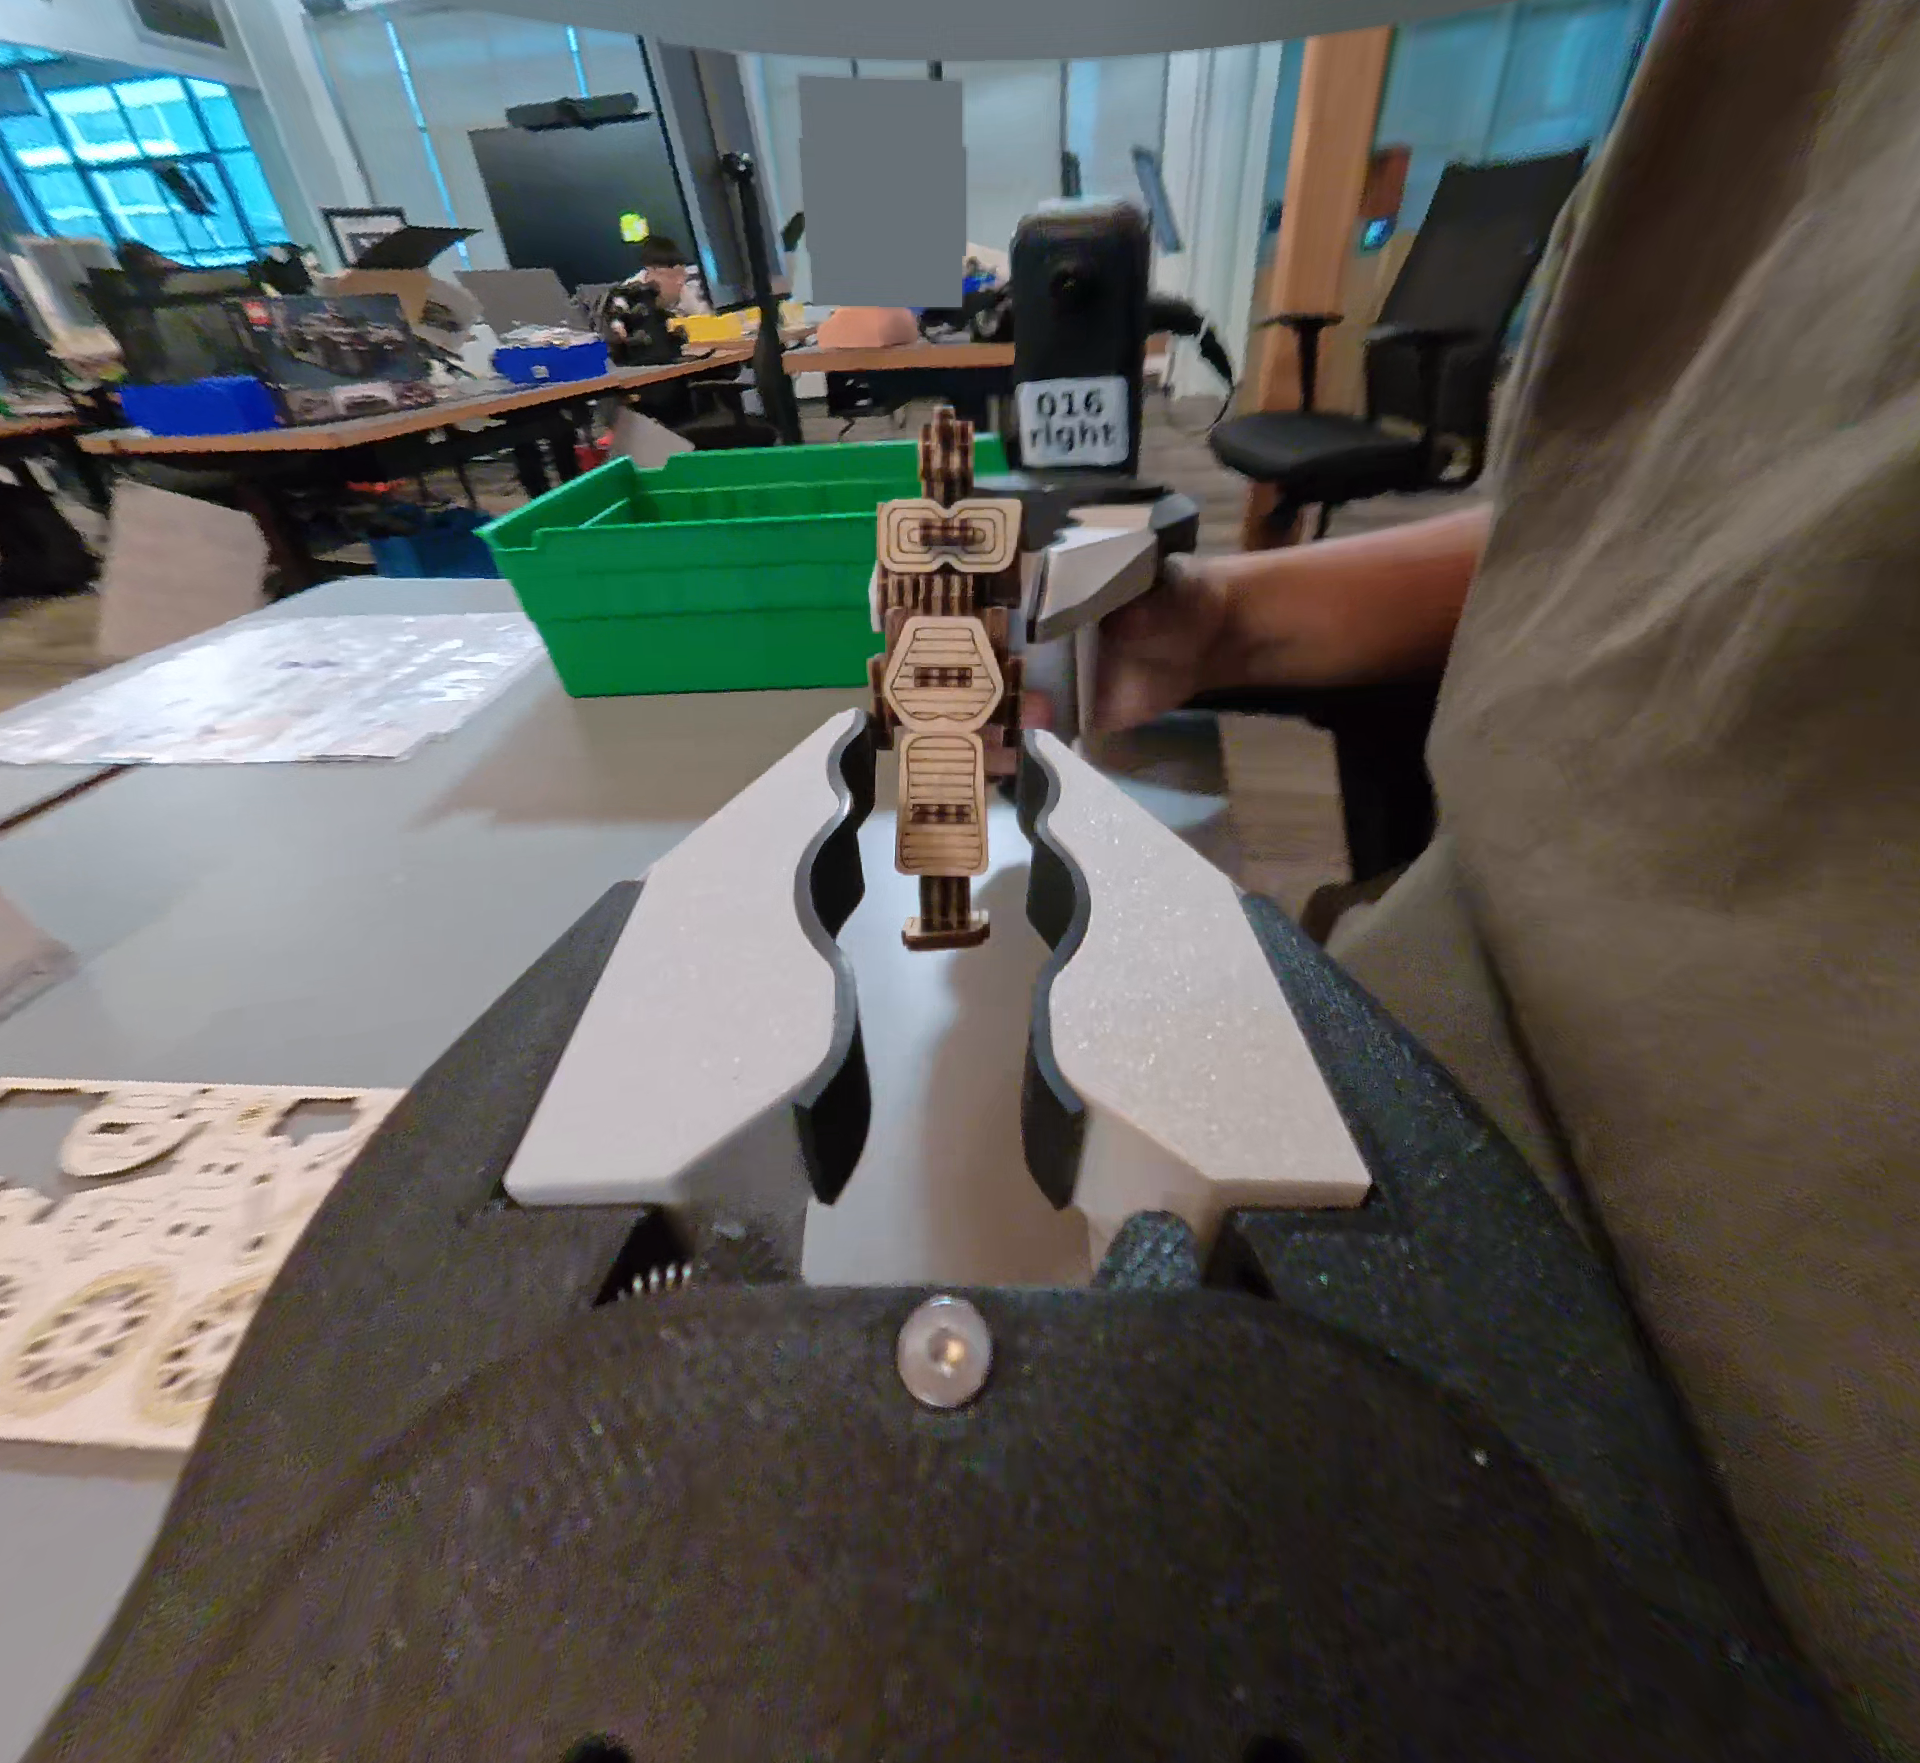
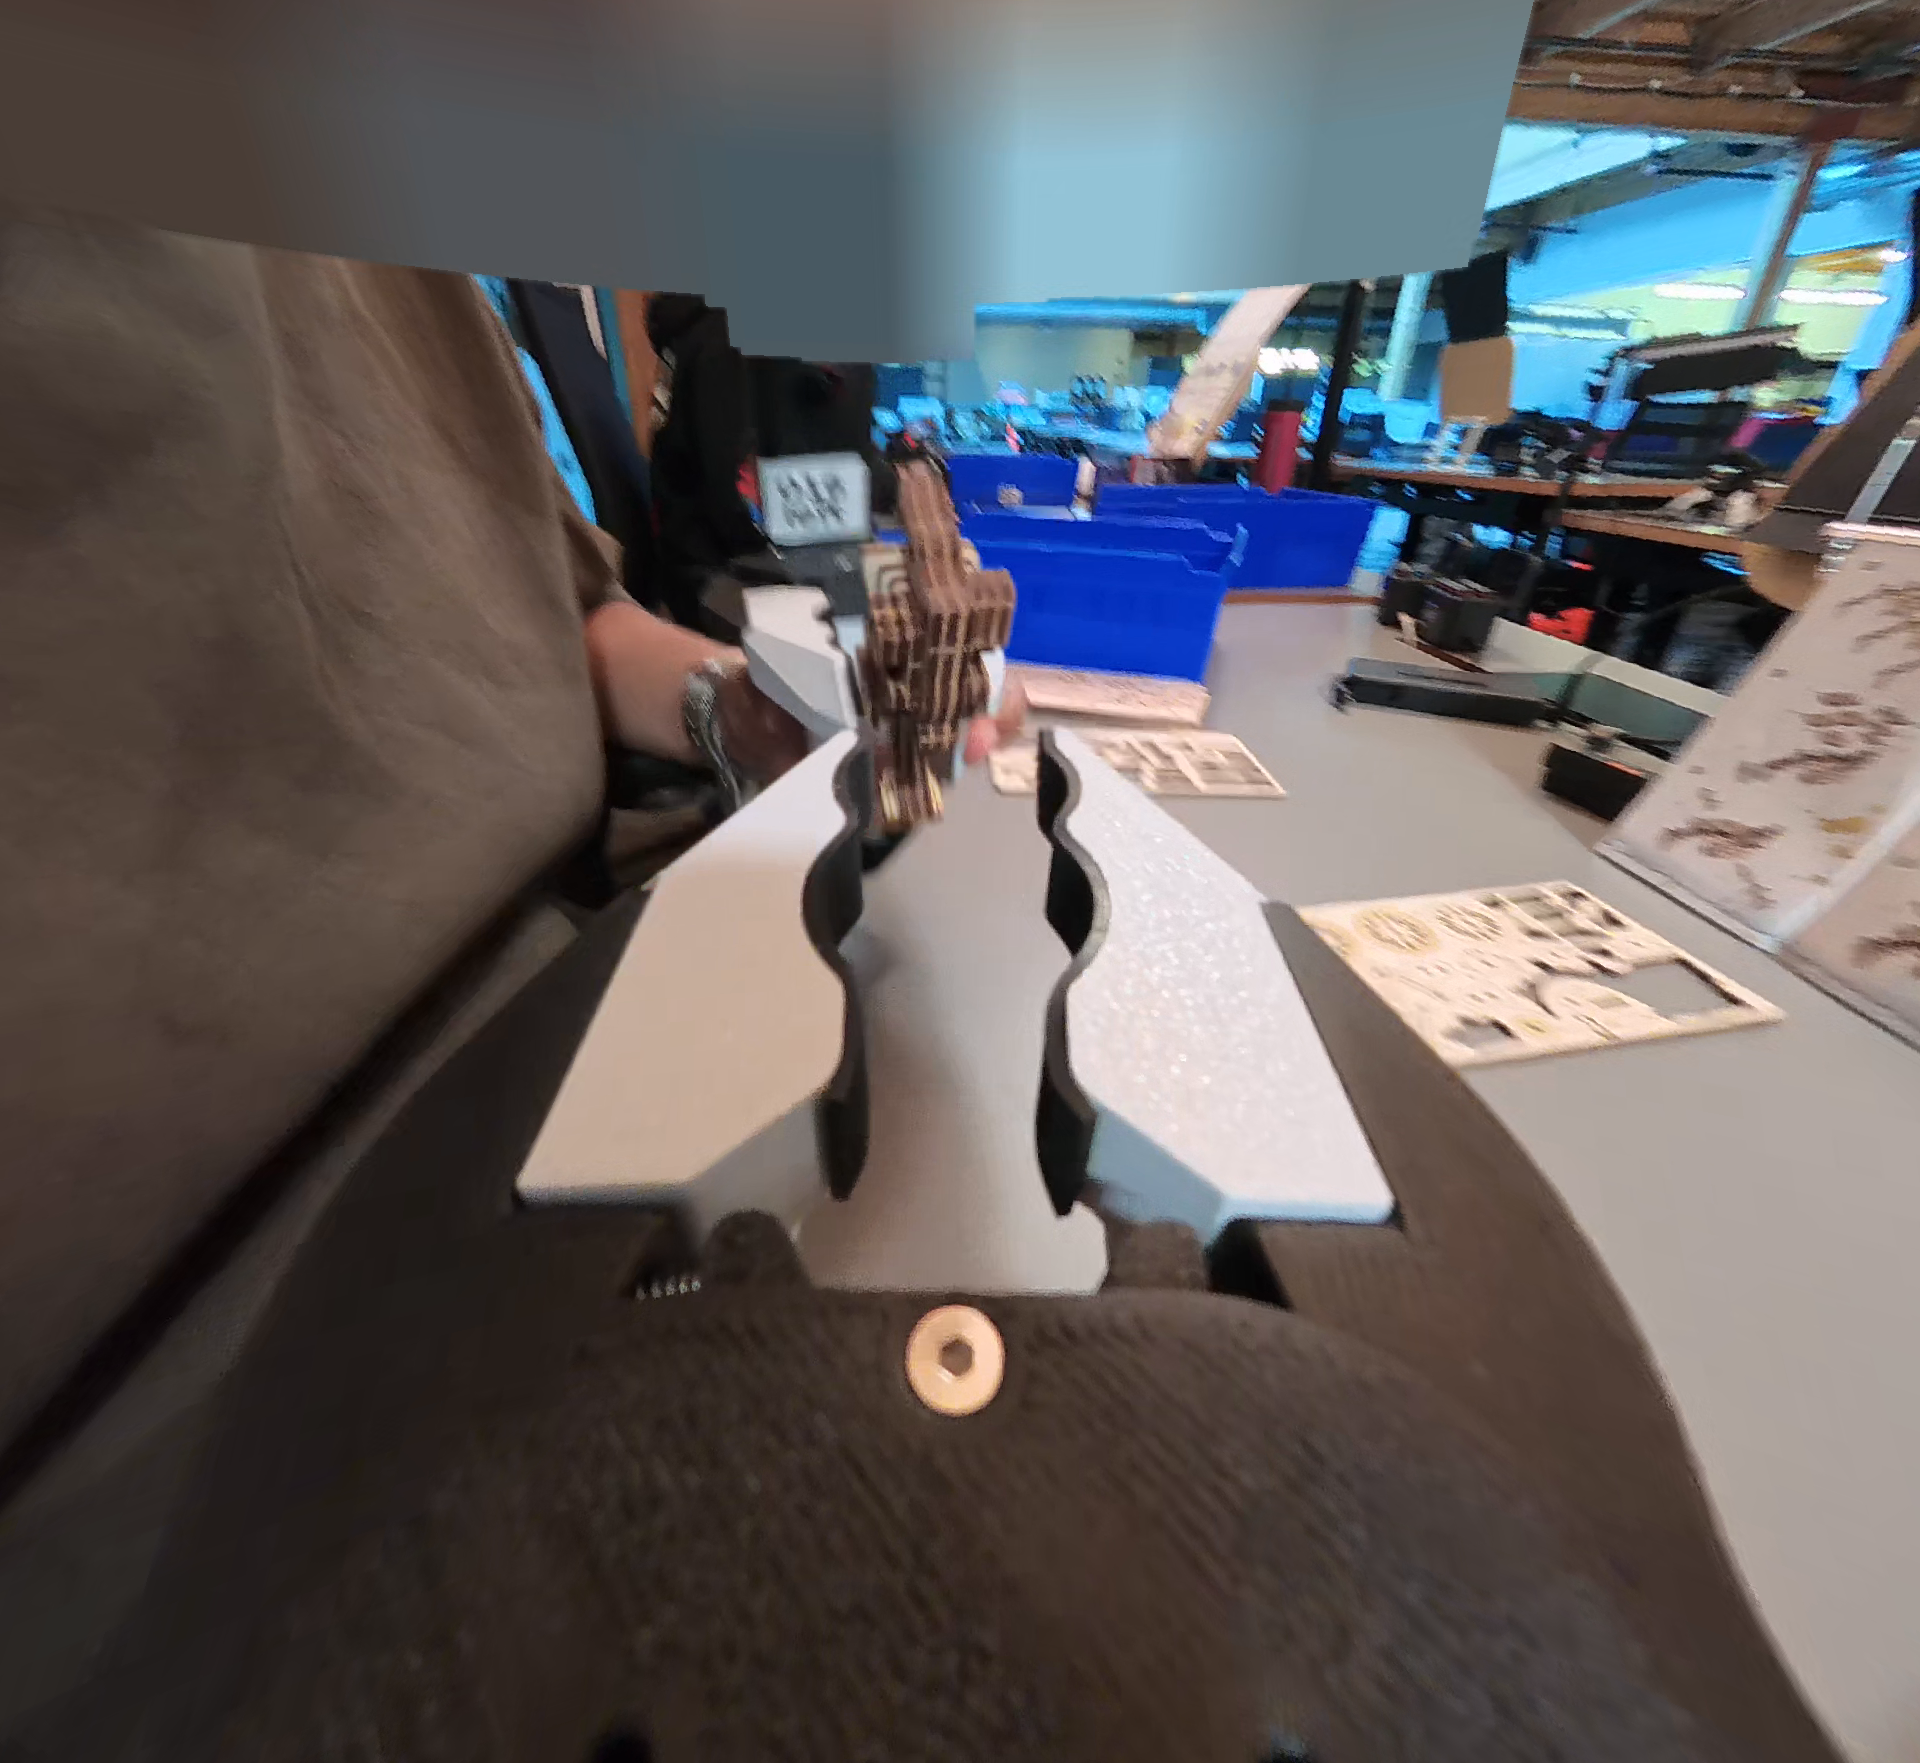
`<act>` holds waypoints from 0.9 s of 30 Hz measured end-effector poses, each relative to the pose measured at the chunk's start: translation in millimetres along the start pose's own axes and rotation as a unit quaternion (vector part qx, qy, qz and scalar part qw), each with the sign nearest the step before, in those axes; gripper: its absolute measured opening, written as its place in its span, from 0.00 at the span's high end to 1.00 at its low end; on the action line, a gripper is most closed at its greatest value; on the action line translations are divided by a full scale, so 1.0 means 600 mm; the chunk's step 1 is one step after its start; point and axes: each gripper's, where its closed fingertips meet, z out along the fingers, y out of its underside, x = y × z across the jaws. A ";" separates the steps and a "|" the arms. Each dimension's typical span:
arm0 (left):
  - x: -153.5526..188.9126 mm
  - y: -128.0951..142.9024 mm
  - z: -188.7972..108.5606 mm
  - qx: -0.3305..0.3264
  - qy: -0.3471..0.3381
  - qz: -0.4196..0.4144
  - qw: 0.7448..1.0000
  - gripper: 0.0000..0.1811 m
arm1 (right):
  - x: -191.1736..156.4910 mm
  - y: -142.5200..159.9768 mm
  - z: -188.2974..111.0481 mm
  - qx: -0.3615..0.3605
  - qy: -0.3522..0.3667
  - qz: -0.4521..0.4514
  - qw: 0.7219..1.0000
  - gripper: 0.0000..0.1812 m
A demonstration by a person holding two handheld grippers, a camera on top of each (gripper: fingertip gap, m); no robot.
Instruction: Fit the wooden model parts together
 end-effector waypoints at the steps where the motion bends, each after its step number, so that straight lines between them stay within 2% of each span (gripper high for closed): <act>1: -0.006 0.005 -0.002 -0.013 -0.009 0.022 1.000 0.87 | 0.006 0.008 -0.003 -0.015 0.009 -0.011 1.000 0.83; 4: -0.020 0.038 -0.006 -0.085 -0.023 0.078 0.993 0.87 | 0.030 0.028 -0.017 -0.061 0.043 -0.046 0.996 0.84; 6: -0.031 0.070 -0.008 -0.145 -0.036 0.111 0.982 0.87 | 0.035 0.028 -0.023 -0.064 0.050 -0.055 0.995 0.86; 9: -0.037 0.108 -0.009 -0.211 -0.045 0.150 0.965 0.86 | 0.021 0.018 -0.020 -0.044 0.026 -0.043 0.998 0.86; 12: -0.034 0.133 -0.007 -0.250 -0.045 0.177 0.951 0.86 | 0.006 0.032 -0.011 -0.066 0.008 -0.055 0.996 0.87; 20: -0.033 0.147 -0.004 -0.265 -0.045 0.193 0.944 0.86 | -0.008 0.091 0.002 -0.163 0.002 -0.141 0.976 0.92; 27: -0.022 0.147 -0.002 -0.259 -0.027 0.182 0.948 0.86 | -0.003 0.099 0.003 -0.179 0.019 -0.184 0.966 0.98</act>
